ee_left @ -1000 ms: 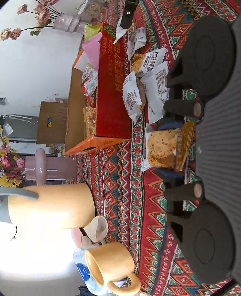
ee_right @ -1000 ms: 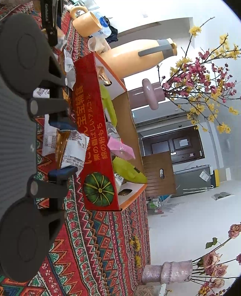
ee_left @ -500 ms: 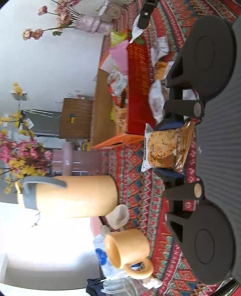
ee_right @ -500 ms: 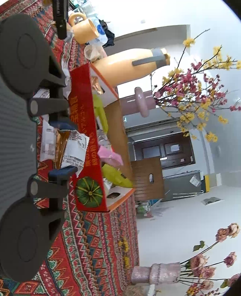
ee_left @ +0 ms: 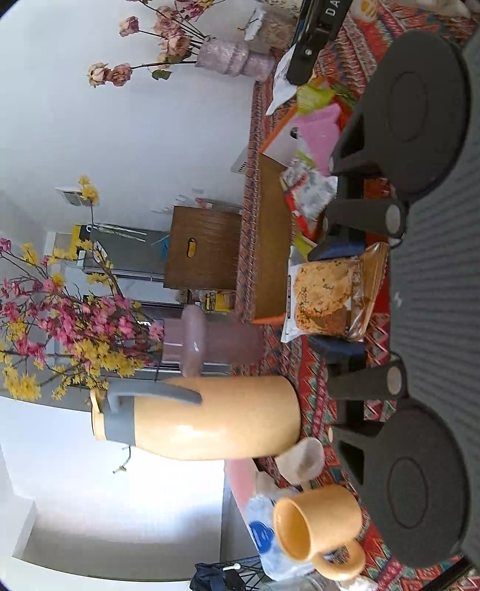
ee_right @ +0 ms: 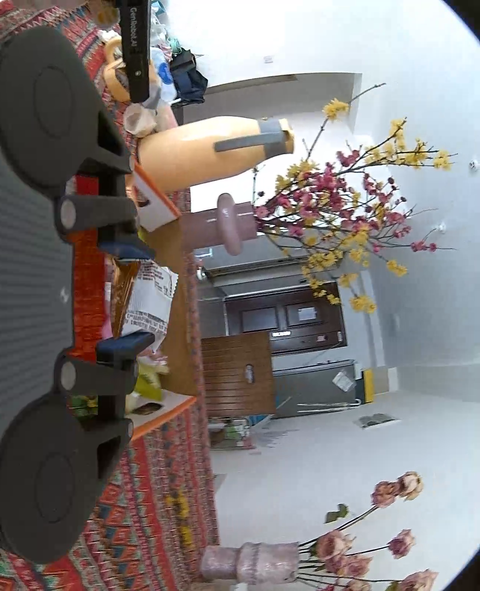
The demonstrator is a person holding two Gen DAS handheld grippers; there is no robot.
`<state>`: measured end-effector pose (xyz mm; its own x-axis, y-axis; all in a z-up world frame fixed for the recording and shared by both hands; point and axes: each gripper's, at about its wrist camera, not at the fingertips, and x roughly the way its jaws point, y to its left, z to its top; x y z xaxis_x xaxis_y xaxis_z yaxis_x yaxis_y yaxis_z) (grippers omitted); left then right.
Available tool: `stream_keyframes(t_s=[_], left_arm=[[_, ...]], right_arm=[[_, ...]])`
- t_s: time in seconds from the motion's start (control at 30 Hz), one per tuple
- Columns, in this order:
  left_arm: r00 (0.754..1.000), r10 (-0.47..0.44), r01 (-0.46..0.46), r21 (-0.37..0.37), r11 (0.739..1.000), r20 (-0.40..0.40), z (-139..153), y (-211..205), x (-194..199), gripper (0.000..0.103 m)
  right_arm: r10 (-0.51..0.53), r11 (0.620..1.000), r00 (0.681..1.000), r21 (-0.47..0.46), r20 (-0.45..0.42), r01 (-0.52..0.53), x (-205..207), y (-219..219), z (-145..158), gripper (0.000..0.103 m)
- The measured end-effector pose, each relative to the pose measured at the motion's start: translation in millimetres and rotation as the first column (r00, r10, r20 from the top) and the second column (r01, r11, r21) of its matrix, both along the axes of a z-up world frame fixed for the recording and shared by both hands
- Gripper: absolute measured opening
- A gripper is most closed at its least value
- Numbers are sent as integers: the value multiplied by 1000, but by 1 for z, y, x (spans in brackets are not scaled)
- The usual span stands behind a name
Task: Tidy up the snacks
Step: 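Carry the cookie packet and white wrapper over the box with both grippers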
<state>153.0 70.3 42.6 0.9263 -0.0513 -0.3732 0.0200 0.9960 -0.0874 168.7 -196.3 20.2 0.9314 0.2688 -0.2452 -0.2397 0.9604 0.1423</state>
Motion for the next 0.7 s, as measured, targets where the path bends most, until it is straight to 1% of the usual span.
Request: stream_keyframes(t_s=[0.17,0.33,0.53,0.63,0.7], left_arm=[[1000,3,-3,-7,1000,6,4,-15,28,43],[1000,0,0,-22,1000,-1,2,-30,58,43],[1000,22,-22,-13,1000,-10,-16,-41,91,43],[999,35,-35,-5,999,-31,-27,-41,98,43],[998,44,-44,-9,999,-44,-29,-39,101,43]], right_arm=[[-10,1000,1000,-22,11,10,27,5,10,40],[-20,999,1000,-33,-9,20,59,10,8,40],[-52,998,998,-18,-37,52,91,12,-5,40],[-59,998,997,-18,-45,58,98,11,-12,40],[-63,998,996,-18,-55,62,102,10,-16,40]])
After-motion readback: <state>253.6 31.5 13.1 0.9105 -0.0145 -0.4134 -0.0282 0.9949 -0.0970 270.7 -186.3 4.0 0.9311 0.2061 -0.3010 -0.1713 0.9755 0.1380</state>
